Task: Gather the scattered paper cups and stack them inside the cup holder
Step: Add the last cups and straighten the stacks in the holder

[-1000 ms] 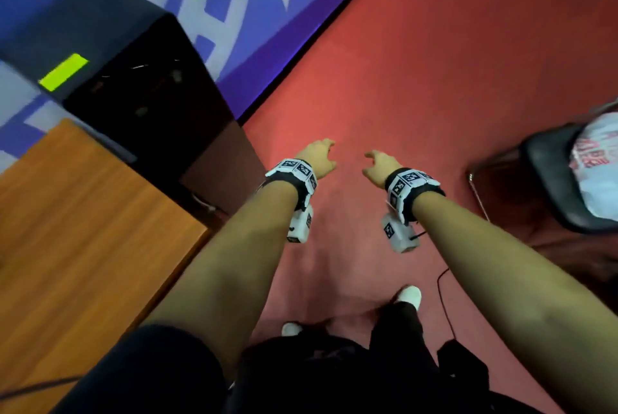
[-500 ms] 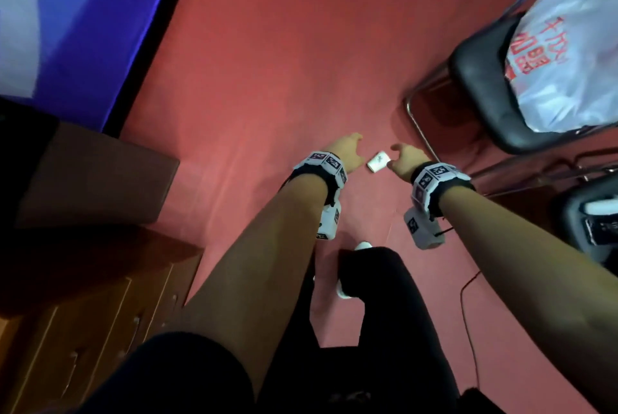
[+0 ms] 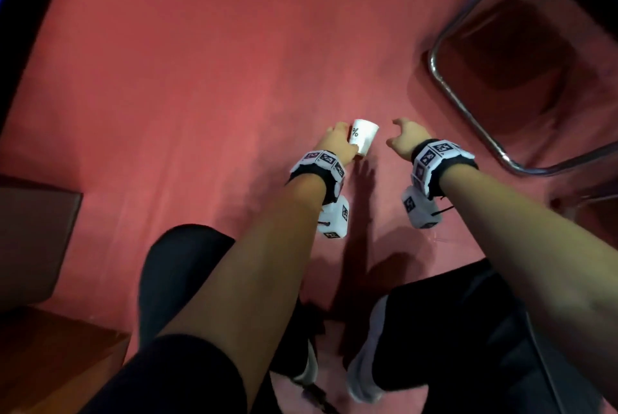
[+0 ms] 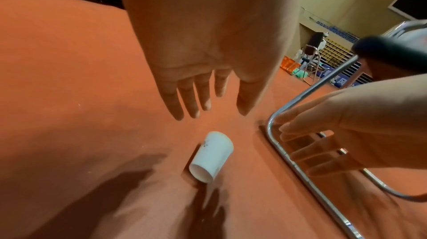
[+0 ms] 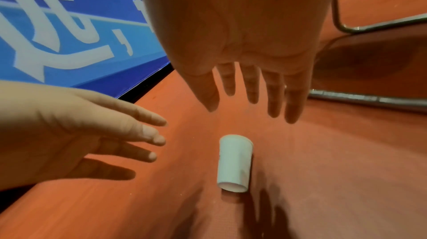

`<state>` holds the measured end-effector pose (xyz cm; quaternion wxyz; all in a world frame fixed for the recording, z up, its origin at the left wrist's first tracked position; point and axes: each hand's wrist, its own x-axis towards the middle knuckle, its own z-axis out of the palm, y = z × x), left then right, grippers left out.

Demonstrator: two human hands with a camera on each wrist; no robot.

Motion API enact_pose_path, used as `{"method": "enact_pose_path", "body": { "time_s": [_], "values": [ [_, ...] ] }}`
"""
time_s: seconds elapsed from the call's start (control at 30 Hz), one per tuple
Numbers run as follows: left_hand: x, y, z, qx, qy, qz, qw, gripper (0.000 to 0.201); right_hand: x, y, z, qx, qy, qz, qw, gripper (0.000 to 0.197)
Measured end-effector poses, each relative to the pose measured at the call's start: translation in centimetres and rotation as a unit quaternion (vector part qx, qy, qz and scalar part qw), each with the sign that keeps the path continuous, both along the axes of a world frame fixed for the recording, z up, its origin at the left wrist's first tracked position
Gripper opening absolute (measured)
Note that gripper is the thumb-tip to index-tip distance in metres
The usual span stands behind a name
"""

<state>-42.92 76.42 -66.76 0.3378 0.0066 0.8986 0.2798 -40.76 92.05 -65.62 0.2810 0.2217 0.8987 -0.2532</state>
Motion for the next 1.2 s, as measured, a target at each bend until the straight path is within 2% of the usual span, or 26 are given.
{"method": "enact_pose_path", "body": {
  "time_s": [0.13, 0.23, 0.37, 0.43, 0.5, 0.57, 0.67, 0.73, 0.83, 1.0, 1.2],
  "values": [
    [-1.4, 0.6, -11.1, 0.006, 0.004, 0.03, 1.0, 0.057, -2.1, -0.3, -10.1, -0.034, 0.021, -0.016, 0.999, 0.066],
    [-2.1, 1.1, -18.2, 0.038, 0.016, 0.091, 0.995, 0.065, -3.9, -0.8, -15.0, -0.088, 0.049, -0.027, 0.995, 0.077],
    [-2.3, 0.6, -19.3, 0.121, 0.006, 0.177, 0.977, 0.057, -6.1, -1.7, -18.9, -0.166, 0.068, -0.016, 0.984, 0.077],
    [-2.4, 0.2, -19.6, 0.163, -0.021, 0.215, 0.963, 0.053, -6.5, -2.3, -19.5, -0.181, 0.063, -0.026, 0.981, 0.064],
    [-2.2, -0.1, -19.5, 0.196, -0.039, 0.25, 0.947, 0.051, -6.2, -2.7, -19.3, -0.196, 0.062, -0.037, 0.978, 0.04],
    [-1.9, -0.2, -18.3, 0.205, -0.057, 0.26, 0.942, 0.049, -5.7, -2.9, -18.4, -0.21, 0.064, -0.053, 0.974, 0.026],
    [-1.7, -0.6, -14.2, 0.224, -0.078, 0.262, 0.935, 0.046, -4.7, -2.6, -14.1, -0.232, 0.061, -0.101, 0.966, 0.025],
    [-1.2, -0.9, -9.8, 0.222, -0.082, 0.261, 0.936, 0.044, -4.0, -2.5, -9.6, -0.252, 0.059, -0.139, 0.956, 0.025],
    [0.3, -1.8, -2.5, 0.224, -0.103, 0.26, 0.934, 0.043, -3.0, -2.8, -2.0, -0.262, 0.041, -0.152, 0.952, 0.022],
    [1.5, -5.2, 12.6, 0.24, -0.111, 0.296, 0.918, 0.046, -3.7, -6.3, 13.7, -0.274, 0.021, -0.125, 0.953, 0.022],
    [-0.3, -13.3, 32.1, 0.256, -0.079, 0.36, 0.893, 0.057, -7.1, -14.0, 34.4, -0.302, 0.029, -0.041, 0.952, 0.018]
  ]
}}
